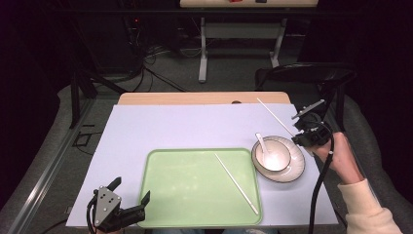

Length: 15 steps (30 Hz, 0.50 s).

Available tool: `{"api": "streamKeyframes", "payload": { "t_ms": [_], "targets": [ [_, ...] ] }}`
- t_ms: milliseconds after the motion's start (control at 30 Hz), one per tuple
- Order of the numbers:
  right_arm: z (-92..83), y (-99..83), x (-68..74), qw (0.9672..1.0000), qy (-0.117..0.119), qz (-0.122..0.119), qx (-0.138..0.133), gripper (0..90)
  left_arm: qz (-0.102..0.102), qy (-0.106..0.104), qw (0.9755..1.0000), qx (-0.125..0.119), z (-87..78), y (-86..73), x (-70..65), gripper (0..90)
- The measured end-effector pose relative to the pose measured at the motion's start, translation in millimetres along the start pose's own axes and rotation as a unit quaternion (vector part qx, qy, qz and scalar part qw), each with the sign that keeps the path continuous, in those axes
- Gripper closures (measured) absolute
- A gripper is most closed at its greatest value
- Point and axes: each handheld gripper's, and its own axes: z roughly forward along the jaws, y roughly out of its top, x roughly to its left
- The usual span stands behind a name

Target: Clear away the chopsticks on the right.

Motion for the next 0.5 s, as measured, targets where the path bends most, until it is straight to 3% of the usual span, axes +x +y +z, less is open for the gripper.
{"api": "streamKeyframes", "payload": {
  "t_ms": [33,67,100,233,300,367,500],
  "targets": [
    [0.0,0.0,0.0,1.0,0.0,0.0,0.0,83.7,0.0,0.0,1.0,0.0,0.0,0.0,0.0,4.4],
    [-7.8,0.8,25.6,0.9996,0.014,0.019,-0.017,83.6,-0.001,0.001,1.0,-0.003,-0.2,-0.2,0.0,4.4],
    [-6.8,0.1,33.4,0.9993,0.017,0.023,-0.022,83.6,-0.001,0.001,1.0,-0.002,-0.1,-0.2,0.1,4.4],
    [-4.4,-3.0,41.6,0.9974,0.034,0.049,-0.04,83.6,0.003,-0.001,1.0,0.002,0.4,0.3,-0.6,4.5],
    [-1.5,-3.2,49.2,0.9978,0.039,0.044,-0.03,83.6,0.003,-0.002,1.0,0.001,0.3,0.1,-0.3,4.7],
    [-0.6,-6.1,55.6,0.9968,0.045,0.054,-0.038,83.6,-0.001,0.001,1.0,-0.002,-0.1,-0.2,0.0,4.6],
    [0.3,-6.6,59.5,0.9971,0.046,0.05,-0.035,83.6,-0.001,0.001,1.0,-0.002,-0.1,-0.2,0.0,4.4]
  ]
}}
